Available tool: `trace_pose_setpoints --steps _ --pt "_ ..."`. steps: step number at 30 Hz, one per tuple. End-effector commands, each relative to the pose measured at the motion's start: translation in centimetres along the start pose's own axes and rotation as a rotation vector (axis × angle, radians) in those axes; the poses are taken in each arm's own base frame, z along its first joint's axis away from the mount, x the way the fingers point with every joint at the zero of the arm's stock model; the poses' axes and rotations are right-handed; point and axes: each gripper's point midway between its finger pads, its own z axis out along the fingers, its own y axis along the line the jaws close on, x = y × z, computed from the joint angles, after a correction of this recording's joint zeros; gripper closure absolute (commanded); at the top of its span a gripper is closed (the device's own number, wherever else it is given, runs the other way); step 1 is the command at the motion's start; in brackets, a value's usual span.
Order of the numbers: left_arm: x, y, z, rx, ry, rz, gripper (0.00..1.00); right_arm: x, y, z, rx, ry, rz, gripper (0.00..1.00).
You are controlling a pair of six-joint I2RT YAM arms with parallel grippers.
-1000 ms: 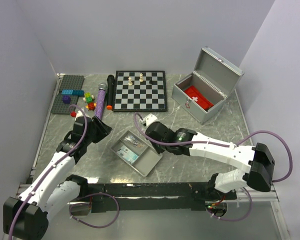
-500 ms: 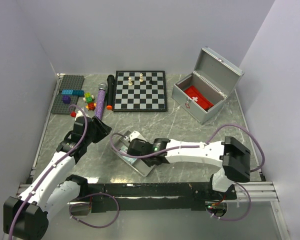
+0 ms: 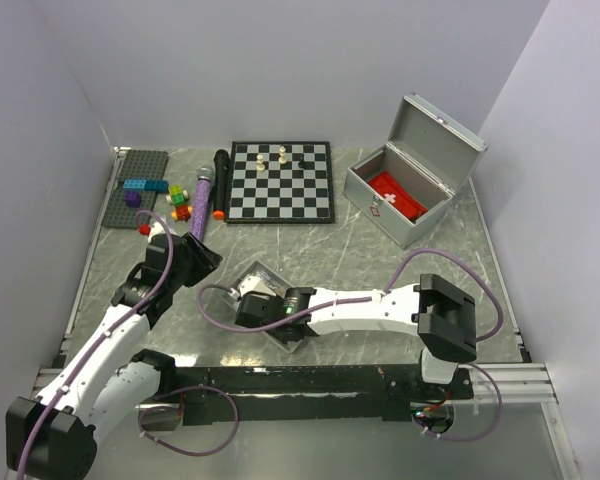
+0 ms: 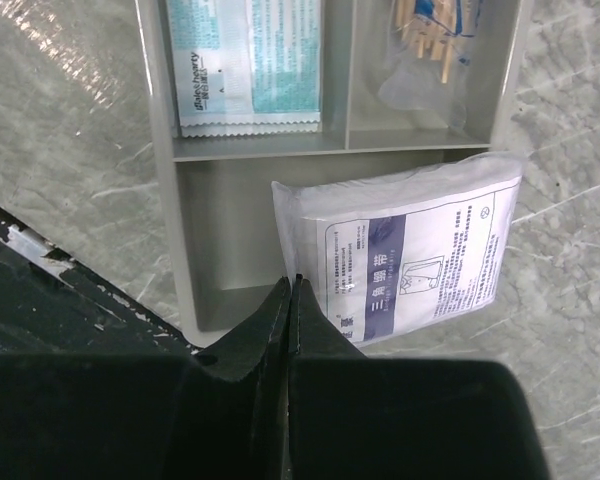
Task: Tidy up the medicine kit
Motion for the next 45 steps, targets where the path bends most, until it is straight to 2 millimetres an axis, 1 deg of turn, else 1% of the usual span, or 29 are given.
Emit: trace_pose_setpoints --steps 1,4,5,6,7,9,11,14,16,17,19,20,21,22,23,24,25,28,32,35,38,39,41,43,45 --pt "-0.7 -0.2 -0.2 0.005 -0.028 -0.011 0.47 -0.3 1.3 -0.5 -0.035 -0.004 -0.019 1.00" --pt "-0.6 -0.2 0.0 0.006 -0.021 -0.016 0.47 -0.4 1.9 -0.5 -0.049 0.006 -0.016 1.00" --pt "-0.5 -0.2 0.0 0.005 -0.020 -0.017 0.47 -0.4 2.0 -0.5 -0.054 0.007 -0.018 0.98" --pt "-0.4 -0.2 0.0 0.006 -0.015 -0.018 0.47 -0.5 2.1 -0.7 -0.060 0.002 -0.013 0.88" --pt "-0.3 -0.2 0.0 0.006 -0.015 -0.020 0.47 -0.5 2.0 -0.8 -0.059 -0.002 -0.009 0.70" --pt "-0.4 -0.1 -0.1 0.007 -0.019 -0.021 0.47 -0.9 1.9 -1.4 -0.065 -0.024 0.008 0.46" --pt "-0.4 -0.2 -0.2 0.010 -0.022 -0.021 0.47 -1.4 1.7 -2.1 -0.070 -0.049 0.021 0.34" --pt "-0.5 -0.4 -0.3 0.020 -0.025 -0.023 0.47 -2.3 1.3 -3.4 -0.071 -0.079 0.039 0.28" --pt "-0.6 -0.5 -0.3 0.022 -0.025 -0.023 0.47 -2.9 0.4 -4.3 -0.061 -0.115 0.060 0.28" --pt "-0.6 -0.4 -0.3 0.017 -0.024 -0.021 0.47 -3.1 -0.1 -4.5 -0.058 -0.130 0.081 0.28" --pt "-0.6 -0.4 -0.3 0.016 -0.025 -0.022 0.47 -3.0 -1.6 -4.5 -0.075 -0.150 0.149 0.35" --pt "-0.5 -0.4 -0.3 0.017 -0.022 -0.019 0.47 -2.1 -2.2 -3.9 -0.082 -0.132 0.175 0.45" --pt "-0.5 -0.4 -0.3 0.019 -0.022 -0.019 0.47 -2.3 -2.9 -3.8 -0.099 -0.138 0.210 0.57" --pt "-0.5 -0.3 -0.3 0.017 -0.022 -0.020 0.47 -1.4 -3.1 -3.2 -0.115 -0.117 0.224 0.67" --pt "-0.5 -0.3 -0.3 0.017 -0.022 -0.020 0.47 -0.9 -3.6 -2.6 -0.120 -0.104 0.238 0.76" --pt "-0.4 -0.2 -0.3 0.017 -0.020 -0.020 0.48 -0.7 -3.5 -2.3 -0.136 -0.097 0.241 0.80" --pt "-0.4 -0.2 -0.2 0.017 -0.019 -0.021 0.48 -0.2 -3.4 -1.8 -0.141 -0.081 0.242 0.82" --pt "-0.3 -0.2 -0.2 0.019 -0.017 -0.023 0.48 0.6 -2.7 -0.1 -0.166 -0.047 0.251 0.85" --pt "-0.2 -0.2 -0.2 0.017 -0.014 -0.023 0.48 0.9 -1.3 1.2 -0.225 -0.017 0.267 0.89" --pt "-0.2 0.0 -0.2 0.011 -0.017 -0.019 0.48 1.0 -0.3 1.7 -0.261 0.007 0.260 0.89" --pt "0.0 0.1 0.0 0.014 -0.007 -0.020 0.48 1.1 0.3 2.2 -0.293 0.016 0.252 0.85" --pt "0.1 0.1 0.0 0.013 -0.002 -0.020 0.48 1.3 0.3 2.4 -0.294 0.032 0.257 0.84" --pt "0.1 0.1 0.1 0.011 0.002 -0.021 0.48 1.1 -0.3 2.2 -0.267 0.022 0.267 0.81" --pt "0.1 0.1 0.0 0.007 -0.001 -0.018 0.48 0.5 -1.5 1.3 -0.229 -0.042 0.291 0.76" --pt "-0.2 0.0 -0.2 0.012 -0.013 -0.019 0.48 -0.6 -2.9 0.0 -0.193 -0.125 0.314 0.70"
